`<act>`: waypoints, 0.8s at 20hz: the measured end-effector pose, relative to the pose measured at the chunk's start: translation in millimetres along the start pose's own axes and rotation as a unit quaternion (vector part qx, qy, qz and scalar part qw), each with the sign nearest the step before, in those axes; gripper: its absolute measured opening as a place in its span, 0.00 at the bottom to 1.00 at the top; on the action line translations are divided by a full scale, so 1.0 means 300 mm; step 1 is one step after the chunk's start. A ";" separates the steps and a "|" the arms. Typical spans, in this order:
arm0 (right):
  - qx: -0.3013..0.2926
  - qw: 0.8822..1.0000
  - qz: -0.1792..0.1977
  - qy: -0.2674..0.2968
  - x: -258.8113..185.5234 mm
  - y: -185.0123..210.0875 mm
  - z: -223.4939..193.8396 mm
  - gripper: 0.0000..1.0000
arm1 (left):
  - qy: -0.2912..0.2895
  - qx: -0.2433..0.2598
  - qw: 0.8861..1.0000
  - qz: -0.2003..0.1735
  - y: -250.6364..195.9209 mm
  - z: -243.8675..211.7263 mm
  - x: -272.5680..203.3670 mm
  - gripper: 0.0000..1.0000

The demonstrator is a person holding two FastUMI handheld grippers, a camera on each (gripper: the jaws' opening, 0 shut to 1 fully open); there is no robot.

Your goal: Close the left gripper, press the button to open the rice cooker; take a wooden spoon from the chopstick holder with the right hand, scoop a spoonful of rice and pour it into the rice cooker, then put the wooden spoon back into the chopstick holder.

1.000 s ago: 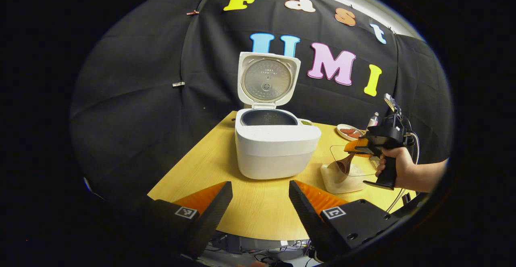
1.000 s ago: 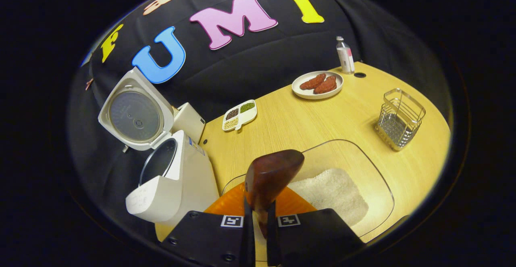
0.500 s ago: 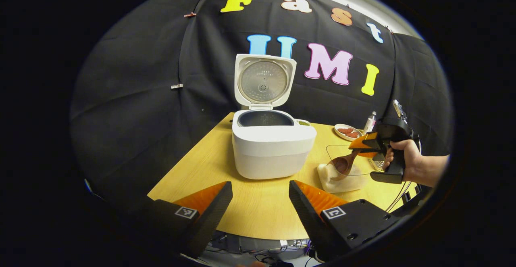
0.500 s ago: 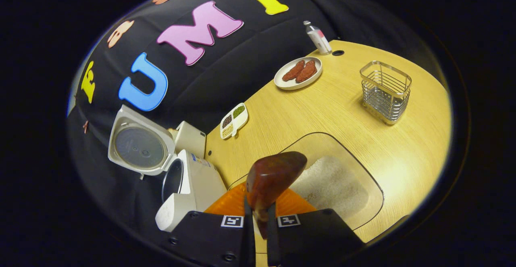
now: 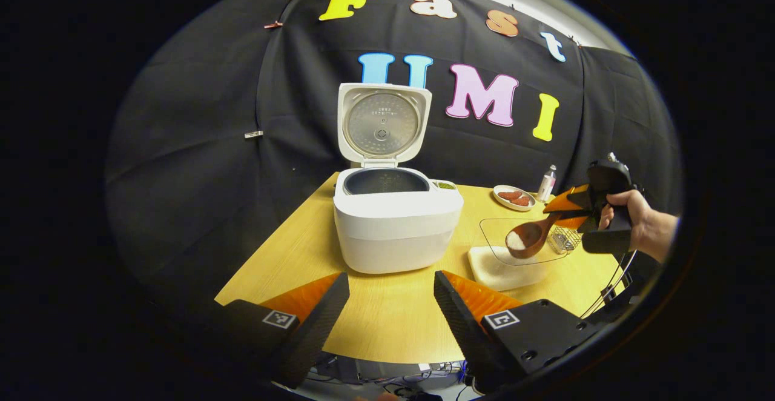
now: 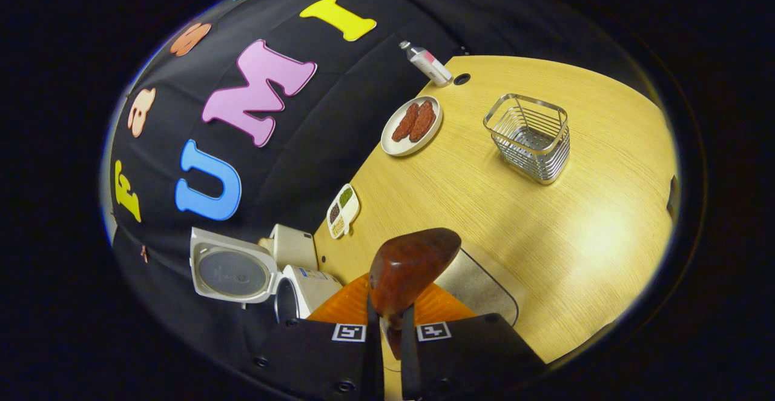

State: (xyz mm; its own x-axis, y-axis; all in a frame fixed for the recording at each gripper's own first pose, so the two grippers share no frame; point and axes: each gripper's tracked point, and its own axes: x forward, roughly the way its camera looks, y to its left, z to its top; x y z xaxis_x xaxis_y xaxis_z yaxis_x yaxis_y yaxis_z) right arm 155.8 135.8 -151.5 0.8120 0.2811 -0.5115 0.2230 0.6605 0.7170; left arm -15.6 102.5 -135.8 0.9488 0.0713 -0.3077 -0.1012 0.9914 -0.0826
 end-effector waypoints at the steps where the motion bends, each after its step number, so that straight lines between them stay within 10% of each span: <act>1: 0.015 1.000 0.007 0.002 -0.014 0.021 0.013 0.16 | 0.001 0.007 1.000 0.000 -0.003 -0.001 -0.002 0.97; 16: 0.023 0.994 0.101 0.013 -0.022 0.512 0.066 0.16 | -0.022 0.041 0.998 -0.031 -0.040 0.058 -0.026 0.97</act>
State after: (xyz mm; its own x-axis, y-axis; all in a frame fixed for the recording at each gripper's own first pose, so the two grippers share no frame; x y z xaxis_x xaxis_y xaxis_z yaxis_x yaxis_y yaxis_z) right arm 195.3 221.5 -28.8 0.8283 0.4243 -0.3661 0.0809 0.5560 0.8273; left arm -16.6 92.0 -115.9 0.9651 0.0124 -0.2617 -0.0190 0.9996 -0.0227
